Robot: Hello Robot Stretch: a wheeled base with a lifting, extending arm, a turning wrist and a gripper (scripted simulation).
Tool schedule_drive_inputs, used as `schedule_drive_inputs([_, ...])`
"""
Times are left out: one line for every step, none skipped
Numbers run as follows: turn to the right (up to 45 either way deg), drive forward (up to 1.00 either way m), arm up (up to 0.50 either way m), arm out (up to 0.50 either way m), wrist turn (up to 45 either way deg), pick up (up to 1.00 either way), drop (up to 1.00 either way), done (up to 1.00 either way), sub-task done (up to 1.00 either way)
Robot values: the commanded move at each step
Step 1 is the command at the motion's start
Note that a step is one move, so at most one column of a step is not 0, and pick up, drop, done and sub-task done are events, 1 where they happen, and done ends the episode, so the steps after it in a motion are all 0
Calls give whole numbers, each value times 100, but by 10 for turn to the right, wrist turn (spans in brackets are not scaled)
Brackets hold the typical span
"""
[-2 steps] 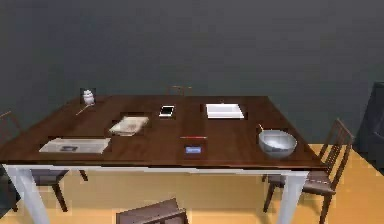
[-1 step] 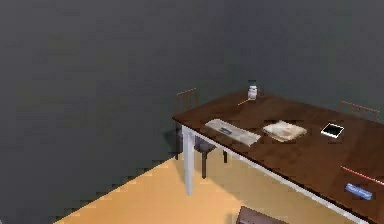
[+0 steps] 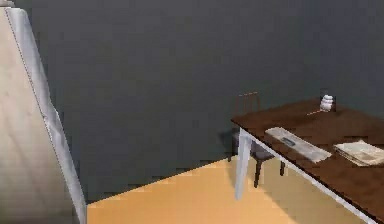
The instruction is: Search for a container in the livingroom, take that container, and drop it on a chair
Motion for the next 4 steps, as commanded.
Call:
schedule_drive_inputs([450, 0, 0, 0, 0, 0, 0, 0, 0])
schedule_drive_inputs([450, 0, 0, 0, 0, 0, 0, 0, 0])
schedule_drive_inputs([210, 0, 0, 0, 0, 0, 0, 0, 0])
schedule_drive_inputs([0, 95, 0, 0, 0, 0, 0, 0, 0])
